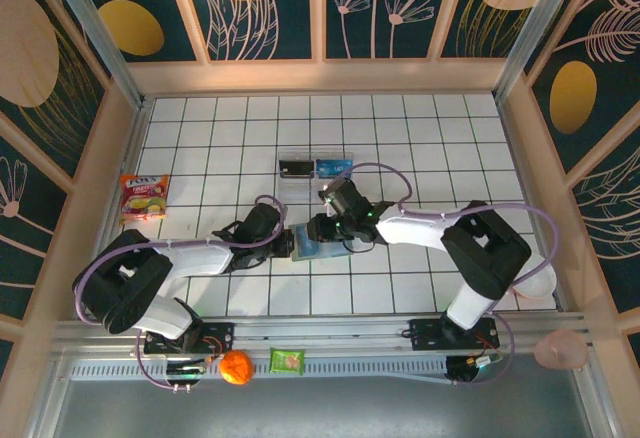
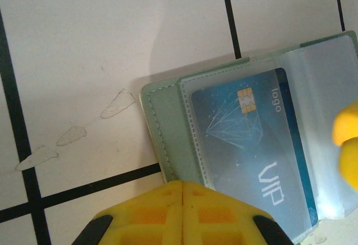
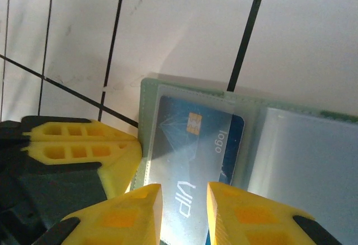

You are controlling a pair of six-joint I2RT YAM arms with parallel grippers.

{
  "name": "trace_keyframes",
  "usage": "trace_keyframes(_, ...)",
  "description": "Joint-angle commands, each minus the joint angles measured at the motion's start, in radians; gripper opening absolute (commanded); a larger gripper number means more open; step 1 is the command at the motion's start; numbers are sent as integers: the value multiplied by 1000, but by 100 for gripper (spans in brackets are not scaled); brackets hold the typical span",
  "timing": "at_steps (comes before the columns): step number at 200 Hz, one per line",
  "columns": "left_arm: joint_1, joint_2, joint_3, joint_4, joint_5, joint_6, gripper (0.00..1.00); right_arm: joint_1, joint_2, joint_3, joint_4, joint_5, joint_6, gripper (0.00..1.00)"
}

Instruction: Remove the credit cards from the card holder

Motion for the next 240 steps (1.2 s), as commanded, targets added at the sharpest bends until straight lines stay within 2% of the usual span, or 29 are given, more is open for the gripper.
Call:
trace_keyframes(1,7,18,4,-12,-16,15,7,7,20,8,30,-44,12,28)
trace_keyframes(61,8,20,4,-3,-9,18,5,14,39,-16,31,-35,23,28)
trace_keyframes(118,7,24,7,0,-10,22,4,40,76,-3,-45,71,20,28)
trace_keyframes(202,20,20,1,-6,-9,31,1,126,45,58,-196,417,15,28)
trace_keyframes(240,26,7,4,-15,-10,36,0,143,13,71,-191,461,-3,30)
